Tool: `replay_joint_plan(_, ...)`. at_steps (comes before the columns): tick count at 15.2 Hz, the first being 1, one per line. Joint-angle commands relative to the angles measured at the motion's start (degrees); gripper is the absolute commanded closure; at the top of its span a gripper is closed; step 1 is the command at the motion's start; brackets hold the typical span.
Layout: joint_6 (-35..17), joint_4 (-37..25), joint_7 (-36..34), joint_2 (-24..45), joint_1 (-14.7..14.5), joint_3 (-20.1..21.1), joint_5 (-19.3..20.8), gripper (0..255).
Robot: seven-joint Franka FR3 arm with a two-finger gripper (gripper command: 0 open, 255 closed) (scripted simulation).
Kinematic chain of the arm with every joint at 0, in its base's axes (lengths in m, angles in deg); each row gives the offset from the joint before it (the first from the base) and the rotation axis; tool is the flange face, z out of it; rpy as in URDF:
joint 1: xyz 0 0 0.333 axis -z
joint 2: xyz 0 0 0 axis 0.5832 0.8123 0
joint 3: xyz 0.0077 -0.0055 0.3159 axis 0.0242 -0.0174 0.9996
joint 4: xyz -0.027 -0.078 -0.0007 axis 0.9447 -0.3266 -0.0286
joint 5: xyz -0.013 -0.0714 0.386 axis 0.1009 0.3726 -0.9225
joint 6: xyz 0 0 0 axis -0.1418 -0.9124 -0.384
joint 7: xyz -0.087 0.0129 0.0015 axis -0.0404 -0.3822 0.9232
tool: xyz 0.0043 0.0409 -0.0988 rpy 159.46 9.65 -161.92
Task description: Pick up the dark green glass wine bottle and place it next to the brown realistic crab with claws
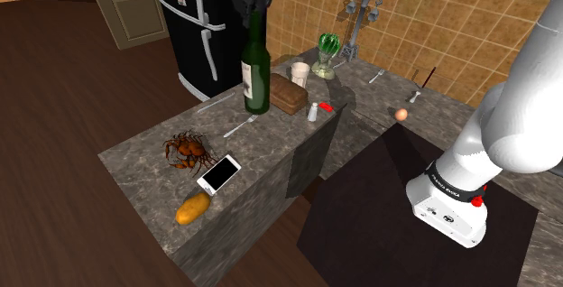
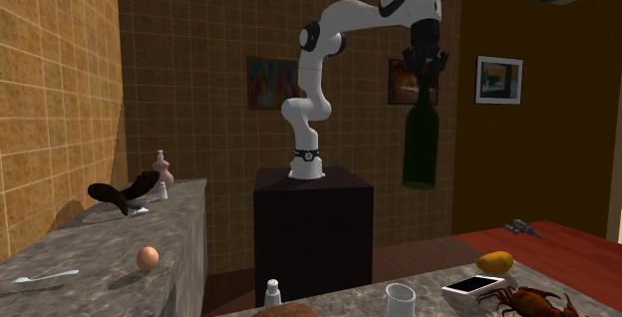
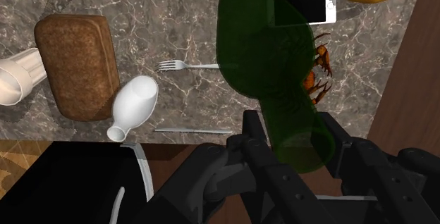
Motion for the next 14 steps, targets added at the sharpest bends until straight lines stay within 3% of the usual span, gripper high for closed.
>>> replay_joint_plan(1, -1.58, 1.46, -0.05, 0.04, 0.05, -0.03, 0.03, 255)
replay_joint_plan(14, -11.24, 10.19, -0.73, 1.0, 0.15, -0.17, 0.46, 255)
